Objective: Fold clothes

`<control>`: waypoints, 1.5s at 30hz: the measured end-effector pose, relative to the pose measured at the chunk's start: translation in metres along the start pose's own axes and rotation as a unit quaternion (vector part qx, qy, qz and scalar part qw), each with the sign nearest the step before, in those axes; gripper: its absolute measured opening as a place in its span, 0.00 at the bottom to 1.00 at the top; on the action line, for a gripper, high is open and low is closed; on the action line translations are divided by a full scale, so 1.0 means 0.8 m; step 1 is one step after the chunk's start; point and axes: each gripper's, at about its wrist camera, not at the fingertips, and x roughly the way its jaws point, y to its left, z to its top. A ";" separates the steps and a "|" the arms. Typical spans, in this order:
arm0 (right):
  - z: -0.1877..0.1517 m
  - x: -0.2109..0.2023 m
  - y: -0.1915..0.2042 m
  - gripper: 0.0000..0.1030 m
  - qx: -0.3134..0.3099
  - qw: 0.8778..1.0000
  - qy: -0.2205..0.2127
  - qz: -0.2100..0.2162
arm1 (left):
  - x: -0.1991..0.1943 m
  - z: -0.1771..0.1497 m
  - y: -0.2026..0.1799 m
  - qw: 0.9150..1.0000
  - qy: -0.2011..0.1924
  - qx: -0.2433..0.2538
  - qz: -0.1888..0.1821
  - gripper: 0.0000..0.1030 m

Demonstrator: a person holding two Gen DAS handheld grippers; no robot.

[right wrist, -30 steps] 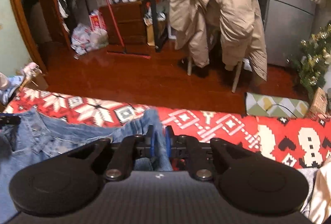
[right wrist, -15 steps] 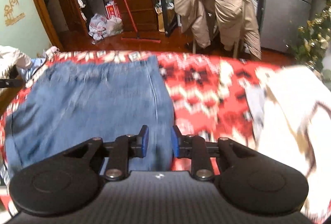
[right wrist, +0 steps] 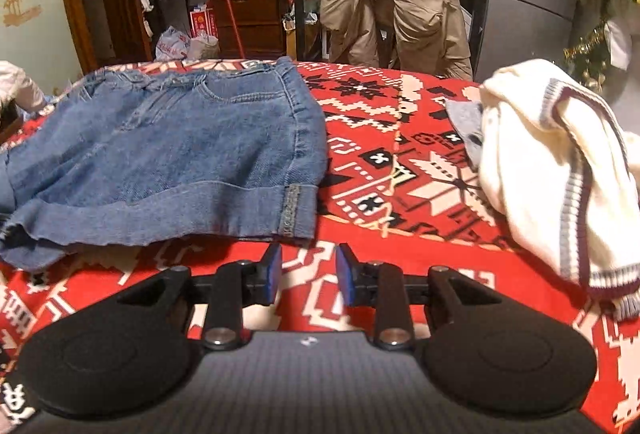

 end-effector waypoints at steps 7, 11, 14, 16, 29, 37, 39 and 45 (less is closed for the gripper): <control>-0.001 -0.009 0.005 0.36 0.023 0.999 -0.016 0.019 | 0.023 -0.022 -0.013 0.999 0.024 0.029 0.026 0.53; -0.004 -0.014 0.008 0.37 0.003 1.000 -0.022 0.002 | 0.027 -0.018 -0.003 0.999 0.018 -0.002 0.030 0.05; -0.005 -0.013 0.014 0.45 -0.024 1.000 -0.018 -0.008 | 0.013 0.001 0.033 0.994 -0.012 -0.104 0.005 0.05; -0.004 -0.013 0.022 0.53 -0.035 0.999 -0.015 0.000 | 0.008 0.015 0.053 0.988 -0.021 -0.154 -0.008 0.05; 0.024 0.025 0.067 0.68 -0.036 0.994 -0.053 -0.091 | 0.000 0.047 0.088 0.976 -0.050 -0.212 -0.023 0.05; 0.021 0.050 0.035 0.73 -0.013 0.998 -0.003 -0.062 | 0.000 0.048 0.094 0.975 -0.051 -0.216 -0.026 0.05; 0.021 0.047 0.028 0.57 -0.007 0.996 -0.015 -0.086 | -0.001 0.049 0.101 0.973 -0.052 -0.224 -0.030 0.05; 0.034 0.031 -0.008 0.02 0.064 0.995 -0.043 -0.071 | -0.002 0.050 0.097 0.975 -0.042 -0.216 -0.040 0.05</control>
